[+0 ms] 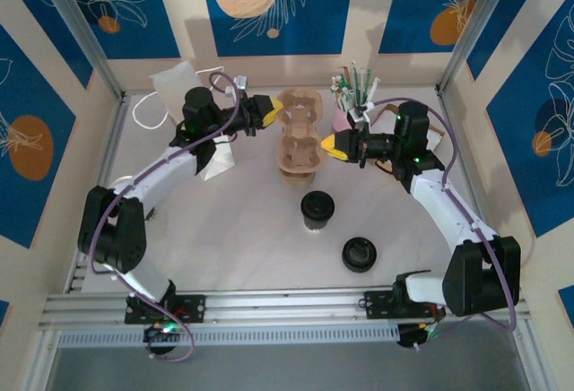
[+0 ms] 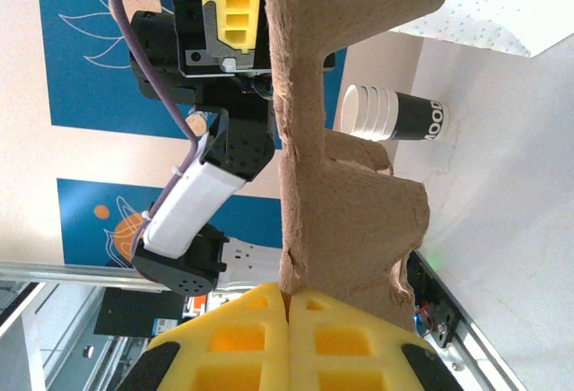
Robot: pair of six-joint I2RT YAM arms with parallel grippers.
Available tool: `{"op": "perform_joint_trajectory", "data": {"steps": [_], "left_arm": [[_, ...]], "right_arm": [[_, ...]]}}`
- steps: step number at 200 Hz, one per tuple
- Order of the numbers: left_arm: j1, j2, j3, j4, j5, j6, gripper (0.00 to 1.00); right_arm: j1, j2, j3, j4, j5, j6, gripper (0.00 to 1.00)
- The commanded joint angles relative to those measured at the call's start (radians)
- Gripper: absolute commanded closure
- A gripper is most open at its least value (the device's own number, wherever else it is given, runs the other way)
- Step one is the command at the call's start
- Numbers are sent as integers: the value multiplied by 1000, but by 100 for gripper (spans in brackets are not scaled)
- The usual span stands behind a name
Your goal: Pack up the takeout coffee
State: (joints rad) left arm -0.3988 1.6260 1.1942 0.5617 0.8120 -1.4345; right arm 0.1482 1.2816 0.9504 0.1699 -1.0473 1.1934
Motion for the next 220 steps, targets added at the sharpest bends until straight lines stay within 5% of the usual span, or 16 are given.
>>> {"op": "perform_joint_trajectory", "data": {"steps": [1, 44, 119, 148, 220], "left_arm": [[-11, -7, -13, 47, 18, 2, 88], [-12, -18, -7, 1, 9, 45, 90], [-17, -69, 25, -273, -29, 243, 91], [-37, -105, 37, -381, -118, 344, 90], [-182, -163, 130, -623, -442, 554, 91]], "right_arm": [[-4, -10, -10, -23, -16, -25, 100], [-4, -17, 12, -131, 2, -98, 83], [-4, -106, 137, -648, 177, -436, 50], [36, -153, 206, -830, 360, -523, 37], [343, -99, 468, -1096, 912, -559, 34]]}}
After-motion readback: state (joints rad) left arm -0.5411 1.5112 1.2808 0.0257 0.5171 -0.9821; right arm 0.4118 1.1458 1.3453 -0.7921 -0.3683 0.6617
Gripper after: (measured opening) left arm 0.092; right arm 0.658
